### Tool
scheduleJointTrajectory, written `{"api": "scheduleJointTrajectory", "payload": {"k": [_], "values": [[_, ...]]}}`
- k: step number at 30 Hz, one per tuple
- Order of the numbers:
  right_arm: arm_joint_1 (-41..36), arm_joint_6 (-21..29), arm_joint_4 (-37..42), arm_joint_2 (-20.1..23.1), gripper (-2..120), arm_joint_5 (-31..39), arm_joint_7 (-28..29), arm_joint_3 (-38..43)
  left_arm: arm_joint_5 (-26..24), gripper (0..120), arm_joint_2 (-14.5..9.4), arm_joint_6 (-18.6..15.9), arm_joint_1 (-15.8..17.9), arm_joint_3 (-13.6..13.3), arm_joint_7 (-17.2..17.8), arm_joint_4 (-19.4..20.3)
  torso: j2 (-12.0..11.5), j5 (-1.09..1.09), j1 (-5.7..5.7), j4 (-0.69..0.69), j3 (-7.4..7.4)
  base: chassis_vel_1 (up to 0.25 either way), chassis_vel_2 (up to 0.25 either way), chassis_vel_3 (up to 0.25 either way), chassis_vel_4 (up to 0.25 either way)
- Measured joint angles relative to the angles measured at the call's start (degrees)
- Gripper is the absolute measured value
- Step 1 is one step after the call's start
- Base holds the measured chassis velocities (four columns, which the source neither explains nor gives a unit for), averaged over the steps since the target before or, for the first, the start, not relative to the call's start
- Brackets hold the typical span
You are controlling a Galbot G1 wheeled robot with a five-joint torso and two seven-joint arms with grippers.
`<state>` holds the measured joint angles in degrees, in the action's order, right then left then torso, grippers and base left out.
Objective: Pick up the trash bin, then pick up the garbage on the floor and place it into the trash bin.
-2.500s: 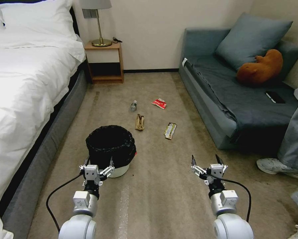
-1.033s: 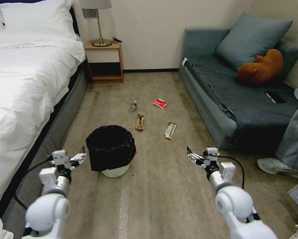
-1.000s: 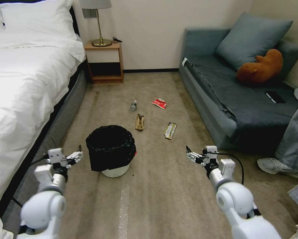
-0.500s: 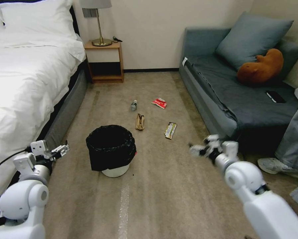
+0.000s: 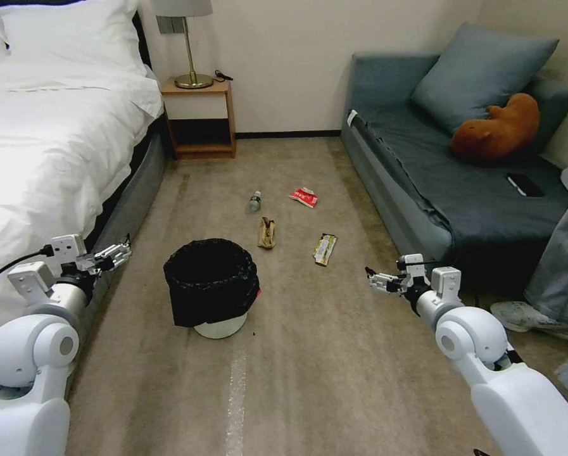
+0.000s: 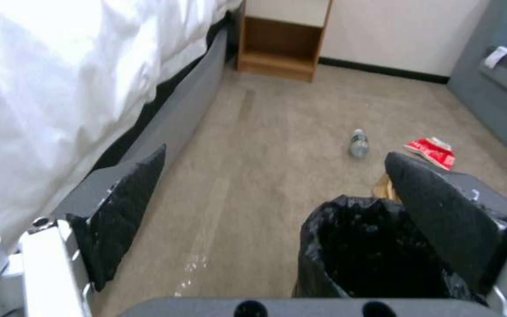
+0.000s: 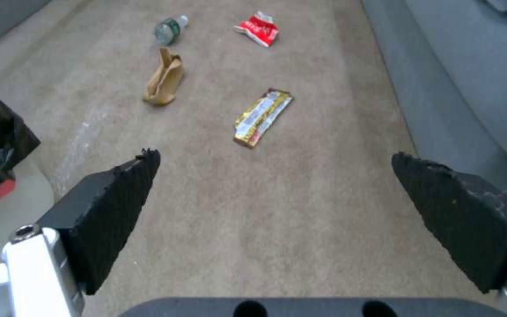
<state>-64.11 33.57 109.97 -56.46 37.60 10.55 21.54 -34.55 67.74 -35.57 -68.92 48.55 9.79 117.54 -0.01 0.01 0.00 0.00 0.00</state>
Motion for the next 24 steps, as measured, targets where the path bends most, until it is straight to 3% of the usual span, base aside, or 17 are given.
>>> {"api": "scheduleJointTrajectory", "payload": {"k": [4,10,15,18,24], "values": [[-0.61,-0.23,0.15,-0.18,100,-0.53,-0.02,-0.02,-3.69,100,-0.75,-1.55,1.85,-1.06,3.50,-2.27,0.00,-0.01,0.00,0.01,0.00,0.000,0.000,0.000,0.000],[-1.60,-0.81,0.20,-0.37,100,-1.62,-0.12,-0.07,-6.29,100,-0.89,-2.70,4.21,-2.65,5.54,-4.77,0.00,-0.01,0.00,0.00,0.00,0.000,0.000,0.000,0.000],[-2.42,-1.20,-0.01,-0.39,100,-2.42,-0.25,0.30,-10.17,100,-0.93,-4.45,8.79,-6.09,7.86,-8.93,0.01,0.00,0.00,0.00,0.00,0.000,0.000,0.000,0.000],[-2.92,-1.21,-0.06,-0.44,100,-2.52,-0.25,1.29,-13.99,100,-0.94,-6.40,13.09,-9.91,10.83,-12.94,0.01,-0.01,0.00,-0.01,0.00,0.000,0.000,0.000,0.000],[-4.31,-1.21,-0.18,-0.84,100,-3.28,-0.22,2.65,-18.34,99,-0.87,-6.74,17.83,-13.86,15.40,-17.69,0.01,0.00,0.00,-0.01,0.00,0.000,0.000,0.000,0.000]]}}
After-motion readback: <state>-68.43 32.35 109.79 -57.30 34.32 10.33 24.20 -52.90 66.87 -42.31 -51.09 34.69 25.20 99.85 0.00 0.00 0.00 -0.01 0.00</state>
